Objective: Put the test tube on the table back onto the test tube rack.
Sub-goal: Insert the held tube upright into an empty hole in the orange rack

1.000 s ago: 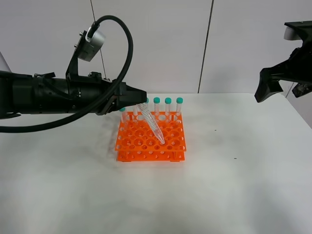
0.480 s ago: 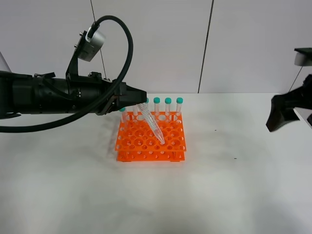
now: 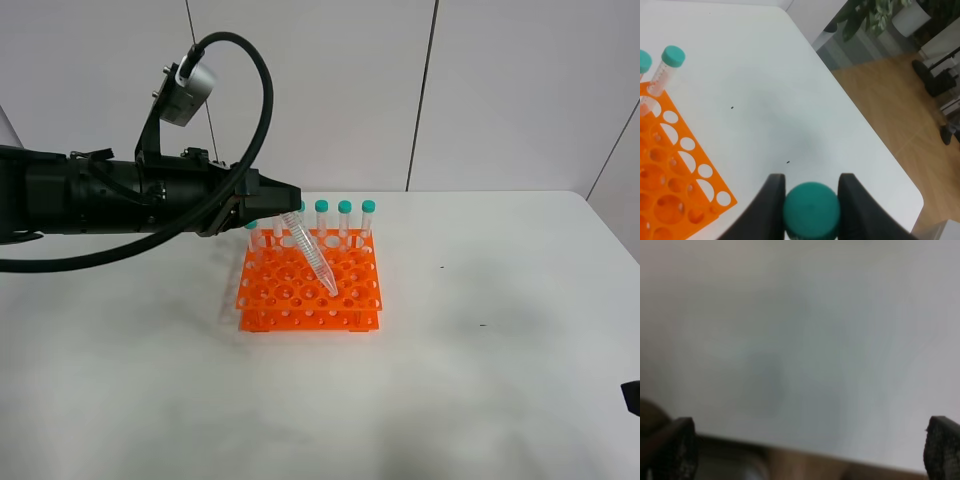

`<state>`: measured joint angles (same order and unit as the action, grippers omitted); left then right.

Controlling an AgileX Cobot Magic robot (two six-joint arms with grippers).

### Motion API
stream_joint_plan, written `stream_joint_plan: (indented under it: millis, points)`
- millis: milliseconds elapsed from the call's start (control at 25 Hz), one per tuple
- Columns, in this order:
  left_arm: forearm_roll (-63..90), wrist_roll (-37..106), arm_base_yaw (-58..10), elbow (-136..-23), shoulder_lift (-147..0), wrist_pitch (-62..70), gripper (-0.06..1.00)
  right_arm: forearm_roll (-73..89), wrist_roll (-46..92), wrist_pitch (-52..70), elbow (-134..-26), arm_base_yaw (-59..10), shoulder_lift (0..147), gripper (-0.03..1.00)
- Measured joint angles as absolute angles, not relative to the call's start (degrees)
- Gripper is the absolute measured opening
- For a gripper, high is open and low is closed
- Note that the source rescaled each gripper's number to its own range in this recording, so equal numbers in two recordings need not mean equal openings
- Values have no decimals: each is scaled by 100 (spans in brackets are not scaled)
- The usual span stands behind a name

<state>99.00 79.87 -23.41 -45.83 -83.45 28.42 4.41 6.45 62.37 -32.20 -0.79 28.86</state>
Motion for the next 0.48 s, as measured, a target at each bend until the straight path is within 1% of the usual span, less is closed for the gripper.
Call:
stream_joint_plan:
  millis: [80,240,480]
  points:
    - [9900,7987,-2341,-4583,-8345,2842,1,429,645,6003,-2957,-79,2050,100]
    - [9900,7987,-2341,-4583,-8345,2842,1,374,640,5882,-2880,-79,878,100]
    - [9900,7987,-2341,-4583,-8345,2842,1,369,591,5871,-2869,-79,6,100]
